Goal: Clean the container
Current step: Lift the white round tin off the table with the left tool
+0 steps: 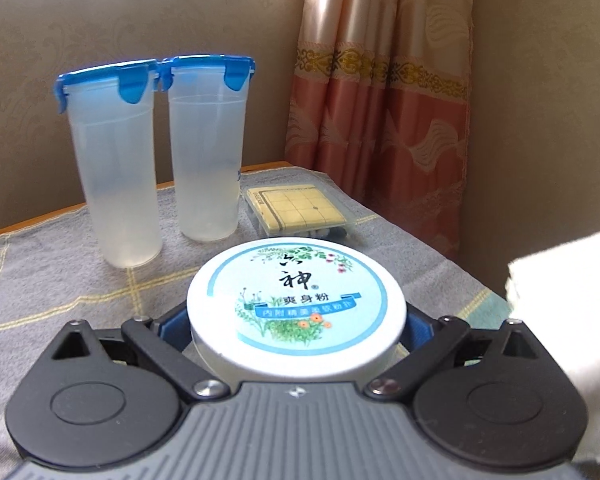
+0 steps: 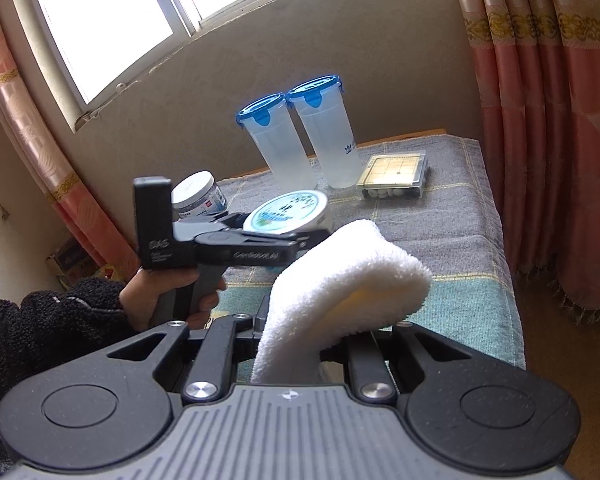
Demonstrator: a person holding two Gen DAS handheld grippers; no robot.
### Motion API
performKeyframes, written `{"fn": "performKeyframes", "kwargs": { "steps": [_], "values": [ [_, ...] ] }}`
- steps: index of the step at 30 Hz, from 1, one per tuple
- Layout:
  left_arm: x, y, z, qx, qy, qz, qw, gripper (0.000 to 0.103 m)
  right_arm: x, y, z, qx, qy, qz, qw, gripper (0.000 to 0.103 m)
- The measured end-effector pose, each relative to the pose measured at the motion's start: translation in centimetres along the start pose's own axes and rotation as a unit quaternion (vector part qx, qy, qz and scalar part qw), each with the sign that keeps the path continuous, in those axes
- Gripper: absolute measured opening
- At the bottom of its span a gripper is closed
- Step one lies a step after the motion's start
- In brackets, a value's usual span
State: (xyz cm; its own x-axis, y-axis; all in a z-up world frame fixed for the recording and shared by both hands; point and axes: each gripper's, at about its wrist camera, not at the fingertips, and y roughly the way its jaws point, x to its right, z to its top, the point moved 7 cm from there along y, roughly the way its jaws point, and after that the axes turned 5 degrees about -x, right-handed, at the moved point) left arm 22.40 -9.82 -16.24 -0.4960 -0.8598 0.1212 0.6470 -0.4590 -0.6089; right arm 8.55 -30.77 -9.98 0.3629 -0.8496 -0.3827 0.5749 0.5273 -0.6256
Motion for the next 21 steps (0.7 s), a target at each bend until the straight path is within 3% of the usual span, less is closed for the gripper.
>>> {"fn": "performKeyframes", "kwargs": {
  "steps": [10,21],
  "values": [
    [-0.5,-4.3,-2.4,0.010,-0.001,-0.008,0.9999,0.098,-2.1,0.1,0.3,-0.002,-0.019,-0.004,1.000,0.018],
    [-0.5,-5.7,-3.9,0.010,0.000,-0.013,0.9999,0.098,-3.9,-0.1,0.5,-0.005,-0.040,-0.002,0.999,0.018]
  ]
}}
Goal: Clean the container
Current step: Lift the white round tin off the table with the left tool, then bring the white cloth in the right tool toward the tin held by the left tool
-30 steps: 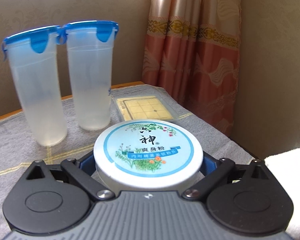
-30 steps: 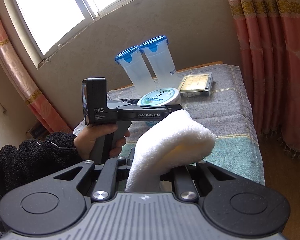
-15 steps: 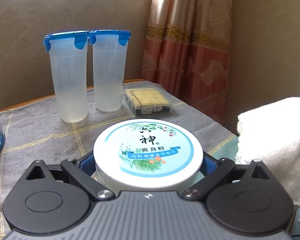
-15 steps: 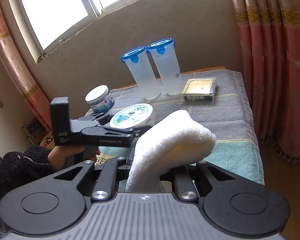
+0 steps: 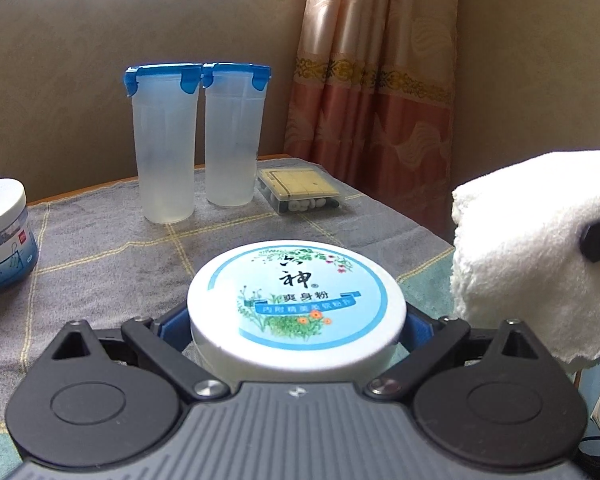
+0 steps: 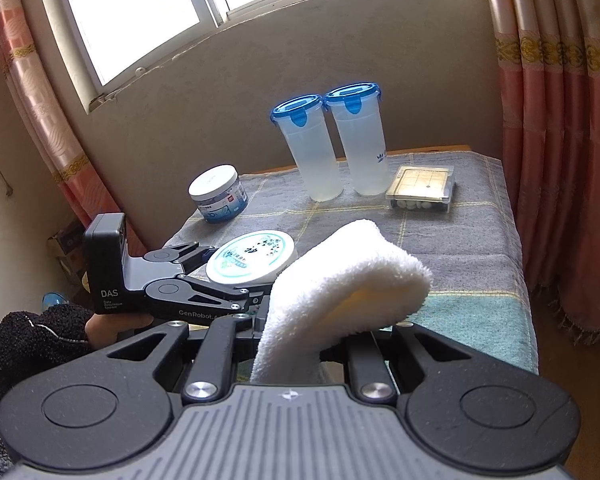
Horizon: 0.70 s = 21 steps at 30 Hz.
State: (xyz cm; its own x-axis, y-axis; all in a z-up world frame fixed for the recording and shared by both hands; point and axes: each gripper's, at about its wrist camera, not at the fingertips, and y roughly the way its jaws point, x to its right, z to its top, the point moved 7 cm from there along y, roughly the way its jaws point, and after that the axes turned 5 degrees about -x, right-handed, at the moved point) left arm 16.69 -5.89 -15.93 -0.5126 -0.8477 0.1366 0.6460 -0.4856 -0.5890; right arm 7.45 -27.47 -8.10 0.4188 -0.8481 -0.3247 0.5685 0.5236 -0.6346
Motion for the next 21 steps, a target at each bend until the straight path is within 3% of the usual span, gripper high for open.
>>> {"fn": "performKeyframes", "kwargs": {
  "steps": [21],
  "values": [
    [1.5,0.1,-2.5,-0.014,0.015,-0.009,0.9997,0.098,-0.2,0.6,0.2,-0.006,-0.002,0.003,1.000,0.019]
  ]
}}
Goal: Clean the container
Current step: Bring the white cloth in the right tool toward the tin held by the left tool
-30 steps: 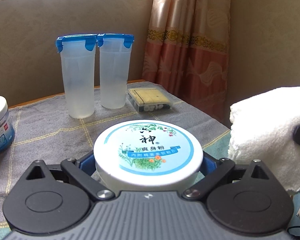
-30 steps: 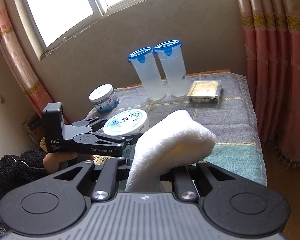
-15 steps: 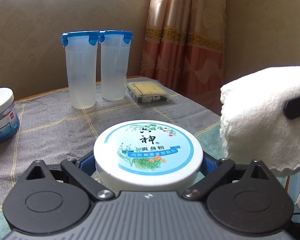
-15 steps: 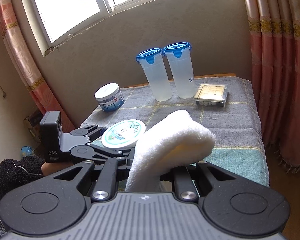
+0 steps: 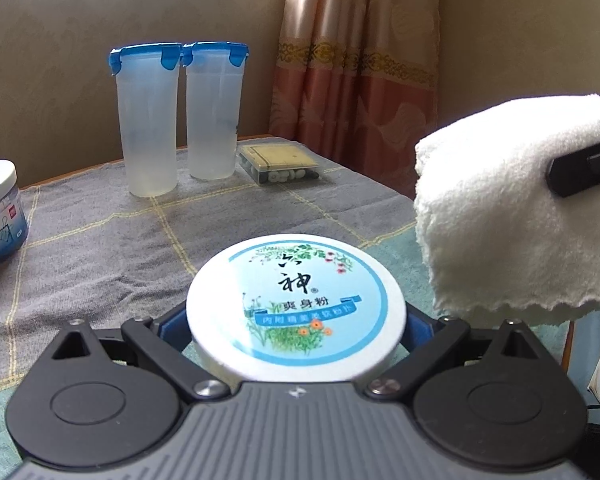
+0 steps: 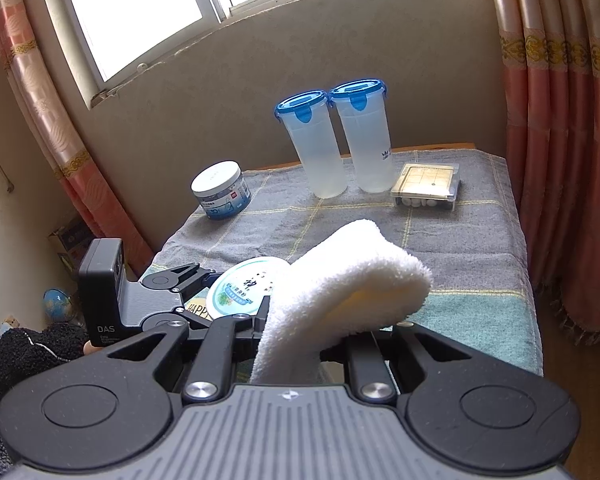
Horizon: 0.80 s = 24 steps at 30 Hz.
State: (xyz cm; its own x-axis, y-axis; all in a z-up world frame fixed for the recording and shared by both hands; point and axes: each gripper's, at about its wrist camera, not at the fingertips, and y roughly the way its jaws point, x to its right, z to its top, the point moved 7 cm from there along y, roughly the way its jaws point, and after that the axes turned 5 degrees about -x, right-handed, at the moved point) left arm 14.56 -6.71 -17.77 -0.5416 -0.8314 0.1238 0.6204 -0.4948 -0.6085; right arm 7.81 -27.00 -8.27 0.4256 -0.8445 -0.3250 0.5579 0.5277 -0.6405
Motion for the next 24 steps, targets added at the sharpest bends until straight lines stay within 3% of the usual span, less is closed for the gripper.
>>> {"fn": "performKeyframes", "kwargs": {
  "steps": [12,24],
  "values": [
    [-0.2,0.1,0.3,-0.022,-0.016,0.003,0.9996,0.099,-1.1,-1.4,0.2,0.014,-0.017,0.003,1.000,0.019],
    [0.1,-2.1,0.5,-0.010,-0.021,0.010,0.9997,0.100,-1.6,-3.1,-0.1,0.033,-0.027,0.011,0.999,0.019]
  ]
}}
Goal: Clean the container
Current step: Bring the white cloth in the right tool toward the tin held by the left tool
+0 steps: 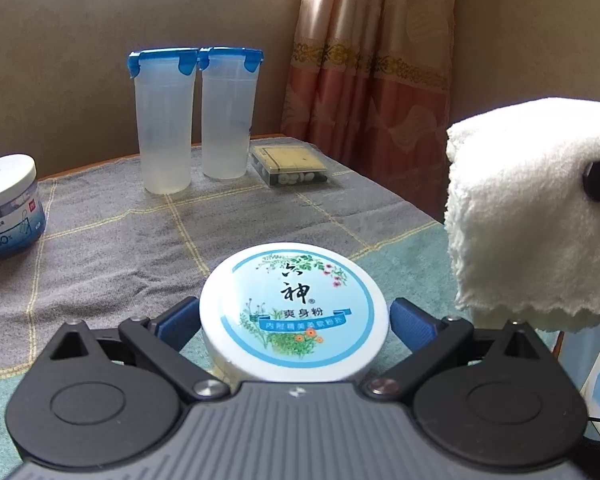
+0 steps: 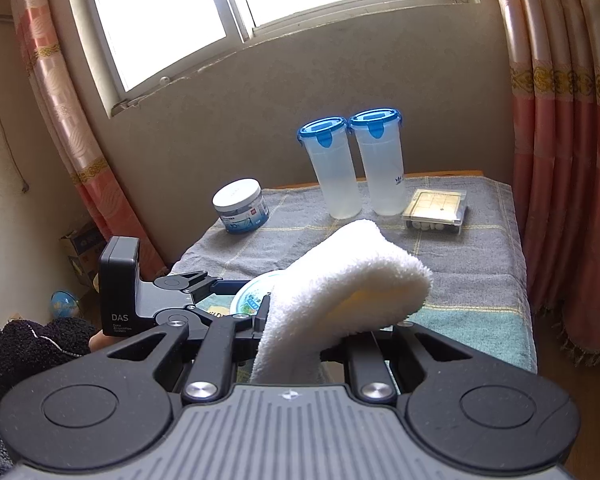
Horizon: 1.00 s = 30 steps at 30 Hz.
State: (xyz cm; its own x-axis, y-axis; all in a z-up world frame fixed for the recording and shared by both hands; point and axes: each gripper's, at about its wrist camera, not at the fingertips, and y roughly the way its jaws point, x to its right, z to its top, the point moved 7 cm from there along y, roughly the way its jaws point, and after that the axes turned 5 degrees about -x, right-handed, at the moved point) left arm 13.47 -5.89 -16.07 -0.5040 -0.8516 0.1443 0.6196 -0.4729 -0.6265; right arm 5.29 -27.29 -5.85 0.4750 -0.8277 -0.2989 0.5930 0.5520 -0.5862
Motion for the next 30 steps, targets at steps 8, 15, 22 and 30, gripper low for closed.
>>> {"fn": "performKeyframes", "kwargs": {
  "steps": [8,15,22,30],
  "values": [
    [-1.1,-3.7,0.1,0.023,0.000,0.023,0.9995,0.101,0.0,-0.2,0.8,0.006,-0.009,-0.001,1.000,0.019],
    [-1.1,-2.9,-0.6,0.047,-0.010,0.061,0.9970,0.102,0.5,0.6,2.3,0.001,-0.014,-0.028,1.000,0.019],
    [-0.5,-2.2,-0.9,0.060,-0.020,0.077,0.9950,0.102,1.5,1.9,4.7,-0.011,-0.031,-0.080,0.996,0.019],
    [0.2,-2.0,-2.0,0.047,0.014,0.062,0.9968,0.103,1.4,6.2,6.6,-0.036,-0.048,-0.086,0.995,0.019]
  ]
}}
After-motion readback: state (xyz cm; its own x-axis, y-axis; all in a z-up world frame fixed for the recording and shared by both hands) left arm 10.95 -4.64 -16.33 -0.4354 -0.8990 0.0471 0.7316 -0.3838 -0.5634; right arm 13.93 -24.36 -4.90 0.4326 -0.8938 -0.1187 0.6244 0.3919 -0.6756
